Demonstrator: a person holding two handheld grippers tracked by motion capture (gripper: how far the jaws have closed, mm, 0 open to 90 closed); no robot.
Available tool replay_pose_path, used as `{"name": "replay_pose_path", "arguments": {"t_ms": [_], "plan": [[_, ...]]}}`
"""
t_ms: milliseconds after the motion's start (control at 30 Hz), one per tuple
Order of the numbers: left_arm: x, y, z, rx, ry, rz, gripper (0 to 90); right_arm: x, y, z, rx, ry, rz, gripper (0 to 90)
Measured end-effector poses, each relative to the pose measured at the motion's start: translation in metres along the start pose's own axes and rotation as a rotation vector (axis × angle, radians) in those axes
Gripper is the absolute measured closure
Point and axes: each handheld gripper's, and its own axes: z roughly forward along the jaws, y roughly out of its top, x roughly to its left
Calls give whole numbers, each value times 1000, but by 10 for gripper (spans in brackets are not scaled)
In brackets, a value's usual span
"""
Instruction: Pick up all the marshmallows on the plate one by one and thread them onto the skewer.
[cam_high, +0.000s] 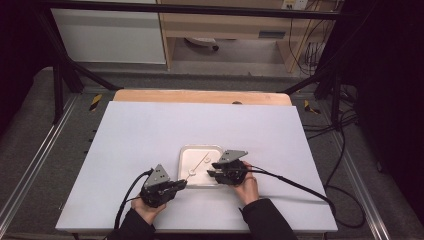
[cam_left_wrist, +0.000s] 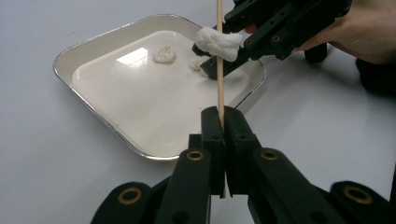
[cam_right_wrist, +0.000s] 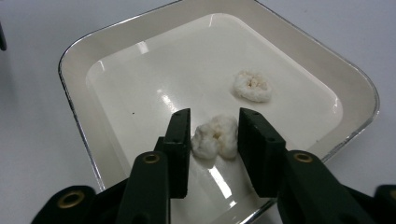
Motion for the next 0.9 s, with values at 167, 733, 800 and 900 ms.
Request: {"name": "replay_pose_path", "arguments": {"t_ms": [167,733,800,900], "plan": [[0,0,0,-1,0,0,875,-1,1,0,3,-2,21,689],[-1,0,-1,0,-3,6,875,-4,14,-23,-64,51,129,717],[-1,0,-1,-1,-4,6,875,-4,16,-27,-78,62,138,717],[-1,0,-1,-2,-5,6,875,-6,18,-32,-97,78,163,717]]}}
